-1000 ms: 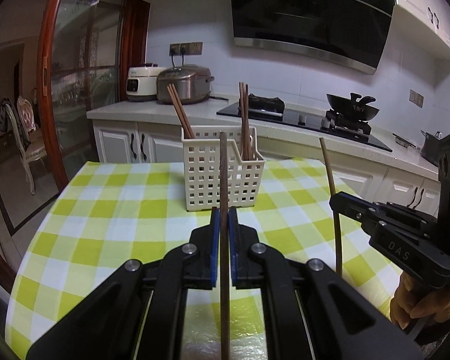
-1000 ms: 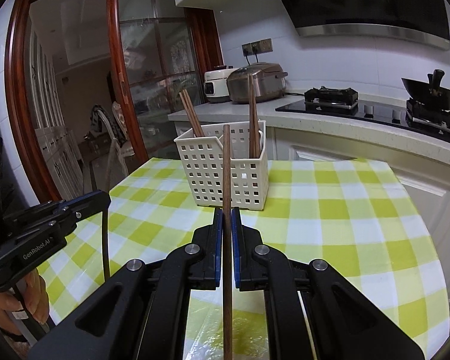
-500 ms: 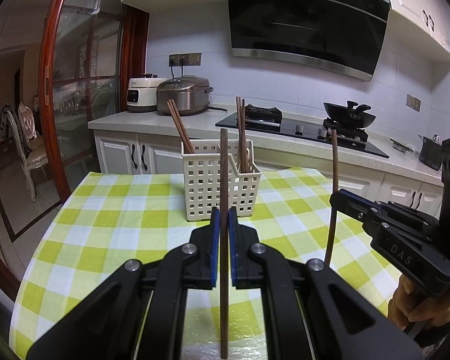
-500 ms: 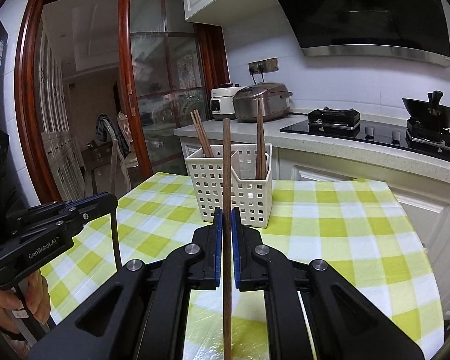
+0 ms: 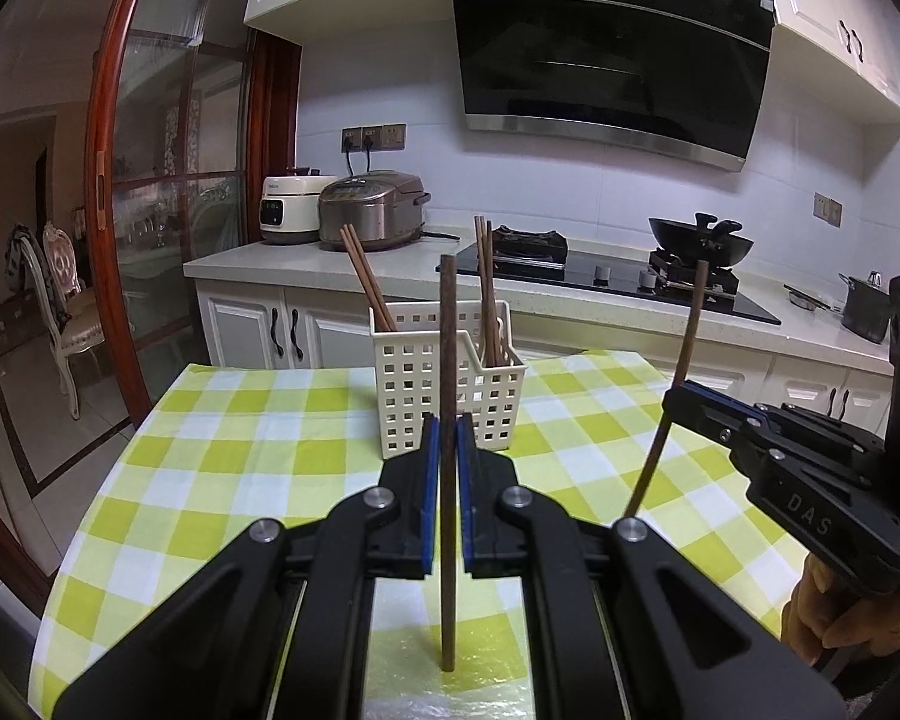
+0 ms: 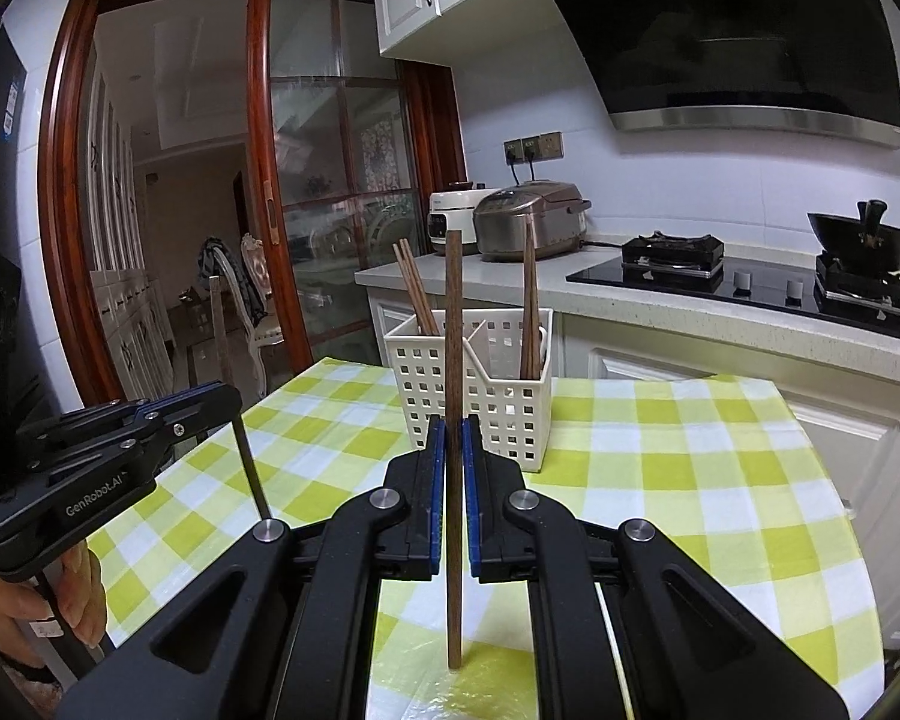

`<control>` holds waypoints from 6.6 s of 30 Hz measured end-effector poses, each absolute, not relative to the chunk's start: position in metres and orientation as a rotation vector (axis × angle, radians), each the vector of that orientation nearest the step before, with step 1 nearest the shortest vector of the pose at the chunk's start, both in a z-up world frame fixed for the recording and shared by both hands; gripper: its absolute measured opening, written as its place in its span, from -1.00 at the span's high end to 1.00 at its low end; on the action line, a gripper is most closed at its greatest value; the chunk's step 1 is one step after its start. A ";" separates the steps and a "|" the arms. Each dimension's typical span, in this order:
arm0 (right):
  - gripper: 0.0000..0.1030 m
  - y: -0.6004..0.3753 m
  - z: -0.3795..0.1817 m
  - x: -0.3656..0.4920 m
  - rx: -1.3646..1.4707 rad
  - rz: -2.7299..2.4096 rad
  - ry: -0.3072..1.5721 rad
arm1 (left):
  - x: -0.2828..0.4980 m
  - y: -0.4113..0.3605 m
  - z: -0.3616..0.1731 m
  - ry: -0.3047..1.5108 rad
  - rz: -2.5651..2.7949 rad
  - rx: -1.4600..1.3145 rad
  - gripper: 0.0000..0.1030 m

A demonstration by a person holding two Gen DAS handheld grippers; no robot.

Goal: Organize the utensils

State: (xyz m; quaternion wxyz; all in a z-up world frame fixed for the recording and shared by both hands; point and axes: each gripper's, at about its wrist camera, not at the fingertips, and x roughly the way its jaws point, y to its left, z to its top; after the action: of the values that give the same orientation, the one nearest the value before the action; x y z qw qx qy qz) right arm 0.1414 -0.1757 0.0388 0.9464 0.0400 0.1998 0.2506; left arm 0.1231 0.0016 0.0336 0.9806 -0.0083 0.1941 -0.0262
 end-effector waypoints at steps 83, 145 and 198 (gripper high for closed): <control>0.88 -0.119 0.128 0.360 0.036 0.492 0.424 | 0.342 0.058 0.171 0.352 -0.035 -0.080 0.89; -0.65 -0.181 0.083 0.176 -0.005 0.435 0.402 | 0.149 0.017 0.070 0.259 0.028 0.033 -0.91; -0.65 -0.181 0.076 0.179 0.002 0.446 0.419 | 0.153 0.026 0.065 0.299 -0.023 -0.013 -0.91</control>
State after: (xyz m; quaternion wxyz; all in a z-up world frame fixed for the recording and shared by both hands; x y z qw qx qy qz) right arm 0.1789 -0.1805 0.0756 0.9535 0.0011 0.2062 0.2198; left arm 0.1526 0.0263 0.0648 0.9888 -0.0066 0.1489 -0.0116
